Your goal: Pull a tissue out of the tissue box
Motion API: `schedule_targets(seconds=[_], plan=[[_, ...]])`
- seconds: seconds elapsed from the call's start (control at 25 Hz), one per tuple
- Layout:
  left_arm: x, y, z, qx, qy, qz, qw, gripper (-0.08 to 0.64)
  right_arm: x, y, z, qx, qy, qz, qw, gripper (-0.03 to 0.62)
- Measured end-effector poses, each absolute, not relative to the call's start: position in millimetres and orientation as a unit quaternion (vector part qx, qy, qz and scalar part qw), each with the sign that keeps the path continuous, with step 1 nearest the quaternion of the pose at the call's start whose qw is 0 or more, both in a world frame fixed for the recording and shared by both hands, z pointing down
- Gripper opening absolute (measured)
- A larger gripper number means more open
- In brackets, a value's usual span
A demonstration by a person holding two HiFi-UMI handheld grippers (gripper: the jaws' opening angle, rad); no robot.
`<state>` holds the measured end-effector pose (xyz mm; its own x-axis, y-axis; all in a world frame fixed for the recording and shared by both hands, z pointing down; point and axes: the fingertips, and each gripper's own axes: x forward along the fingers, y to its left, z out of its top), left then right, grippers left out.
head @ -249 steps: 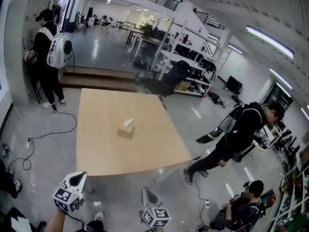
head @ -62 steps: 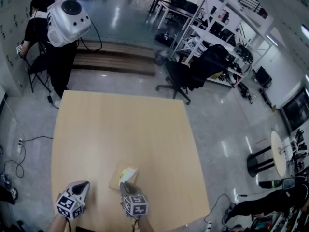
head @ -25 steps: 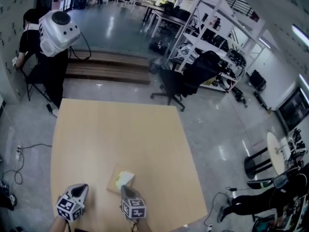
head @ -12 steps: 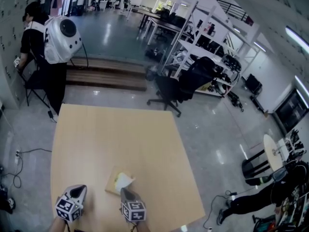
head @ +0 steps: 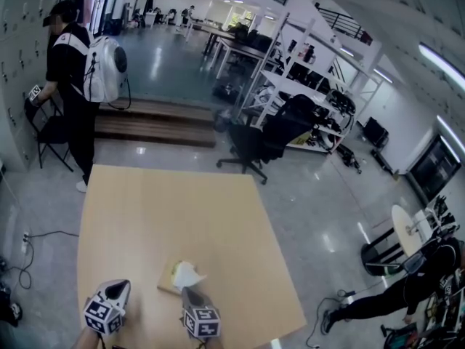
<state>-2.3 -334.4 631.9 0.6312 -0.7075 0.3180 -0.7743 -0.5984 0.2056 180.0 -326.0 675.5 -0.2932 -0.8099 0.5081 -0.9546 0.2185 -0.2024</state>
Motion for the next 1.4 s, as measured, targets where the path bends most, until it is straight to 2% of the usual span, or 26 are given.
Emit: schedule_targets(seconds=[0.64, 1.4], plan=[[-11, -305, 611, 0.895, -0.413, 0.082, 0.147, 0.008, 189, -288, 624, 0.607, -0.760, 0.208, 0.104, 0.003], [-24, -249, 552, 0.905, -0.413, 0.042, 0.094, 0.008, 190, -207, 562, 0.628, -0.765, 0.138, 0.040, 0.003]])
